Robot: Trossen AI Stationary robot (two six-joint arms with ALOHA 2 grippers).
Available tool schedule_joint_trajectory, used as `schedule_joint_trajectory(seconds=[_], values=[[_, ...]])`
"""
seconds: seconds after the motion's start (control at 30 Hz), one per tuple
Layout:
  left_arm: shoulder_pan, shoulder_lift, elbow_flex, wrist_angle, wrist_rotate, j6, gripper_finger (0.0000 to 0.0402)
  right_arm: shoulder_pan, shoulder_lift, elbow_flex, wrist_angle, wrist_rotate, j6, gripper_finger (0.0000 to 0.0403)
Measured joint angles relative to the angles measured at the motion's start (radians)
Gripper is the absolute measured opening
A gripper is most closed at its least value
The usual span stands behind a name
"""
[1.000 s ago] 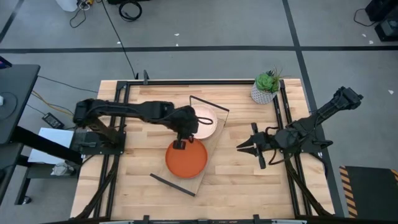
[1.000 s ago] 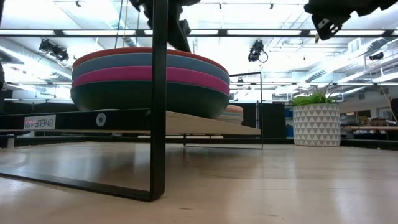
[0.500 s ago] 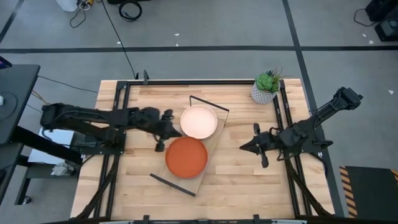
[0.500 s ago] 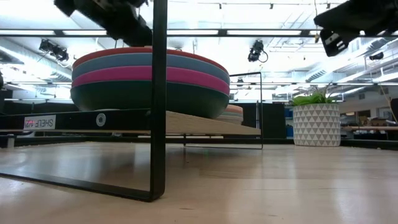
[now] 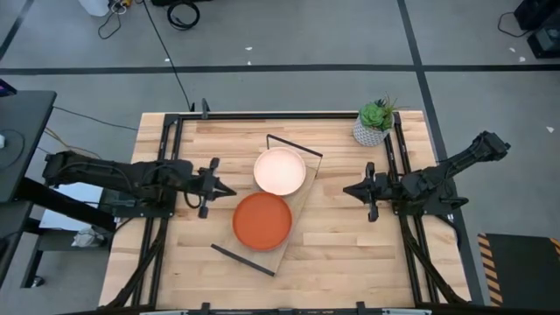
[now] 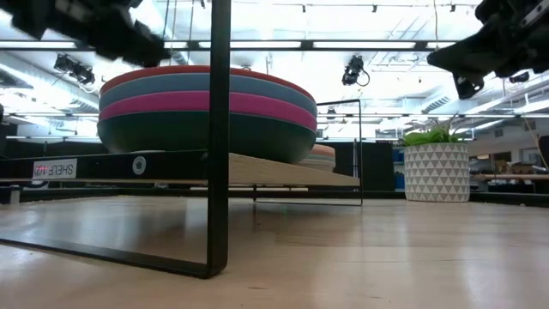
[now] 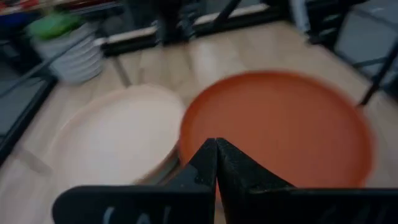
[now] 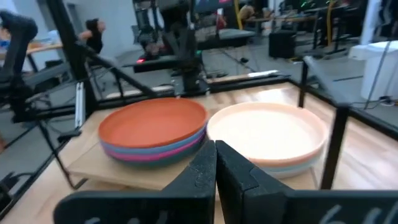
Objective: Place and stack plates onto a shelf
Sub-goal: Return to Home Position
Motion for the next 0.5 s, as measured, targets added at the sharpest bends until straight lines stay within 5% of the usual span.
schedule_joint_trajectory(seconds=[0.5], values=[[-0.002, -0.321, -0.263, 0.093, -0.112, -0.108, 0.0012, -0.047, -0.185, 0.001, -0.179, 0.106, 0.026, 0.0010]])
